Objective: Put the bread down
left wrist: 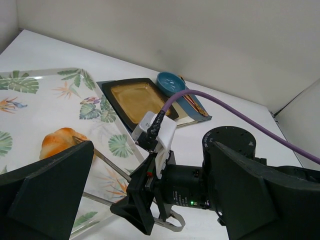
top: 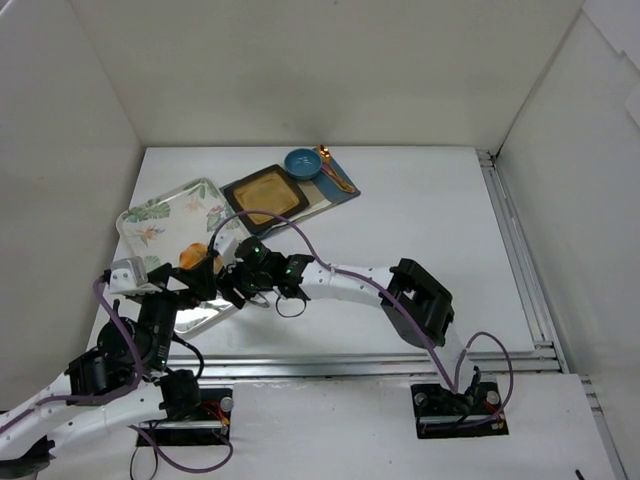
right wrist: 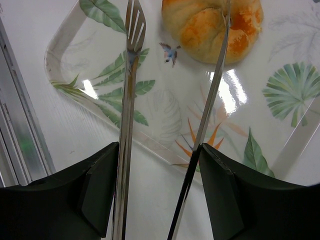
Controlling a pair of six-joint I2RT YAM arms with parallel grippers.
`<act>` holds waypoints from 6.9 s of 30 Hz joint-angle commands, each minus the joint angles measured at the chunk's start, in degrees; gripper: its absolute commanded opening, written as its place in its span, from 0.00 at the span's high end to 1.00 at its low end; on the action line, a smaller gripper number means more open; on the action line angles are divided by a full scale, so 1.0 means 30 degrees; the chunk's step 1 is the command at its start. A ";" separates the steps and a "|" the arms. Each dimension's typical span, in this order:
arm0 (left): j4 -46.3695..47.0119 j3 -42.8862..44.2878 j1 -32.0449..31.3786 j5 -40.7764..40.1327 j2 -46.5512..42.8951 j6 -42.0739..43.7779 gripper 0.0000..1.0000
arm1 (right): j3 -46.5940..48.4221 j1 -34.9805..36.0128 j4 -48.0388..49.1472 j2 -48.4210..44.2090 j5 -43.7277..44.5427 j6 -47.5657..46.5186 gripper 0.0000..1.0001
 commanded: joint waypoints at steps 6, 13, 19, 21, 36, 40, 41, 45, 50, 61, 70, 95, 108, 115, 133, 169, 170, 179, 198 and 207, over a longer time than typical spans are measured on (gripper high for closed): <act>0.0600 0.0432 -0.0061 -0.0552 -0.0179 0.0035 0.01 | 0.2030 -0.0272 0.1963 0.0593 -0.0479 -0.0269 0.40; 0.0542 0.0256 -0.0061 -0.0640 -0.0269 -0.0023 0.01 | 0.2442 -0.0360 0.1992 0.1618 -0.0130 -0.0123 0.40; 0.0629 0.0343 -0.0061 -0.0670 -0.0123 0.0006 0.01 | 0.2267 -0.0914 0.2050 0.1883 -0.0303 0.0229 0.45; 0.0600 0.0343 -0.0061 -0.0757 -0.0064 0.0035 0.01 | 0.2179 -0.0976 0.2051 0.1825 -0.0362 0.0317 0.58; 0.0484 -0.0214 -0.0061 -0.0786 -0.0240 -0.0228 0.01 | 0.0656 -0.2234 0.2285 -0.1485 0.1365 0.0435 0.83; 0.0162 -0.0067 -0.0061 -0.0846 -0.0298 -0.0463 0.01 | 0.0889 -0.3376 0.2285 -0.2100 0.1191 0.0405 0.83; 0.0132 -0.0125 -0.0061 -0.0729 -0.0414 -0.0579 0.01 | 0.0919 -0.3552 0.2314 -0.2334 0.0987 0.0405 0.84; -0.0044 -0.0330 -0.0061 -0.0640 -0.0736 -0.0785 0.01 | 0.1591 -0.4546 0.2344 -0.2307 0.1305 0.0434 0.83; -0.0132 -0.0564 -0.0061 -0.0552 -0.0884 -0.0902 0.01 | 0.3640 -0.5719 0.1993 -0.0935 0.1541 0.0756 0.84; -0.0513 -0.0506 -0.0061 -0.0201 -0.0504 -0.1282 0.01 | 0.6426 -0.7596 0.1464 0.1763 -0.0010 0.1313 0.81; -0.0279 -0.0741 -0.0061 -0.0494 -0.0387 -0.1078 0.01 | 0.6779 -0.8095 0.1465 0.3287 -0.0861 0.1928 0.80; -0.0455 -0.0770 -0.0061 -0.0464 -0.0620 -0.1078 0.01 | 0.6076 -0.8183 0.1377 0.2763 -0.0802 0.1754 0.48; -0.0454 -0.0624 -0.0061 -0.0670 -0.0210 -0.0785 0.01 | 0.4319 -0.7831 0.1494 0.0038 0.0253 0.0933 0.48; -0.0630 -0.0594 -0.0061 -0.0465 -0.0531 -0.0843 0.01 | 0.0399 -0.7392 0.1640 -0.3293 0.1479 0.1664 0.48; 0.0483 -0.1210 -0.0061 0.1234 0.0142 -0.0814 0.01 | -1.2087 -0.5194 0.1261 -1.0861 0.6522 0.5384 0.50; 0.0776 -0.1414 -0.0061 0.1761 0.0024 -0.0580 0.01 | -1.0888 -0.7626 0.0909 -0.7079 0.2684 0.3013 0.02; 0.0776 -0.1443 -0.0061 0.1762 0.0053 -0.0551 0.01 | -1.0830 -0.7568 0.0792 -0.7314 0.3264 0.2984 0.02; 0.1040 -0.1473 -0.0061 0.1616 0.0755 -0.0317 0.01 | -0.9484 -0.6808 -0.1579 -1.2379 0.4702 0.3246 0.02; 0.4730 -0.2146 -0.0061 0.6682 0.3042 0.2964 0.01 | -1.4372 0.3125 -0.3662 -2.8525 1.7626 0.5648 0.02; 0.5405 -0.2411 -0.0061 0.7826 0.3041 0.3433 0.01 | -1.4404 0.3799 -0.4247 -2.7065 1.7890 0.6528 0.02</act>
